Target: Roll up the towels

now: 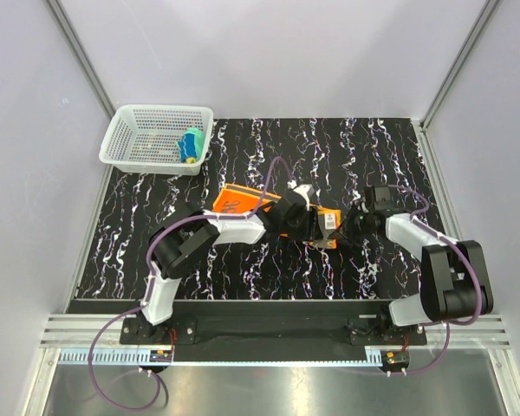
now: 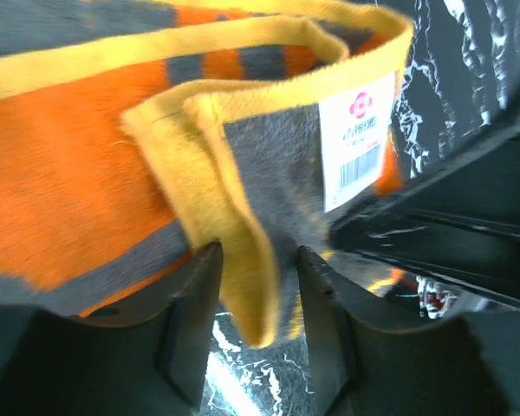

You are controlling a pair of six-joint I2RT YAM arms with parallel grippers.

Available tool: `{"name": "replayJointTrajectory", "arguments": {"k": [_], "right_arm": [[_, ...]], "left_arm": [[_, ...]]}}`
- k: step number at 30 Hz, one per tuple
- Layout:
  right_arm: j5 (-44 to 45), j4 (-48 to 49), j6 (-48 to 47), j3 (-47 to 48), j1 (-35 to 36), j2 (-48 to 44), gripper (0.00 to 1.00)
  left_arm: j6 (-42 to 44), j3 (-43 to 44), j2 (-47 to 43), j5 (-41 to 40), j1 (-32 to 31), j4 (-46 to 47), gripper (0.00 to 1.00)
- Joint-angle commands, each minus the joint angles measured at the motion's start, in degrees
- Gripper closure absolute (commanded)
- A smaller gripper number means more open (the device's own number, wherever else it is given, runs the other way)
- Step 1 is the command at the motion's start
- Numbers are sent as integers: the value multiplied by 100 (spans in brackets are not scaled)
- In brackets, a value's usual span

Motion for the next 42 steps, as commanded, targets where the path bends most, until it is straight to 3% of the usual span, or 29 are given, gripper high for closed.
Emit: {"name": "replayJointTrajectory", "arguments": {"k": [1,5,11,16,23,33,36,38,42], "right_arm": [[924,-1281,-409,382,3,-324,92],[1012,-1668,-488,523,3,-227,95],[907,-1625,-331,330,11,-166,96],[574,-1581,-102,233,3,-271,96],[38,-1677,118,66,3,-561,96],[-524,-2038,268,101,3,-965,95],[-692,-1977,355,-31,3,-1009,96],[-797,-1985,373,-110,3,-1062,96],[-824,-2160,382,-128,3,-1238,96]], "left_arm": [[650,422,-272,-1258,-285,-1241,48],[844,758,-712,-3654,-1083,-2186,43],[1291,714,-1012,-5714,-2236,-2284,39],[2144,451,-793,-5885,-3035,-827,34],[2636,398,-239,-5710,-3160,342,27],[2506,319,192,-5815,-2967,625,28],[2453,222,201,-5885,-2896,775,40],[2374,213,245,-5964,-2835,767,63],[2286,125,219,-5956,-2756,792,88]]}}
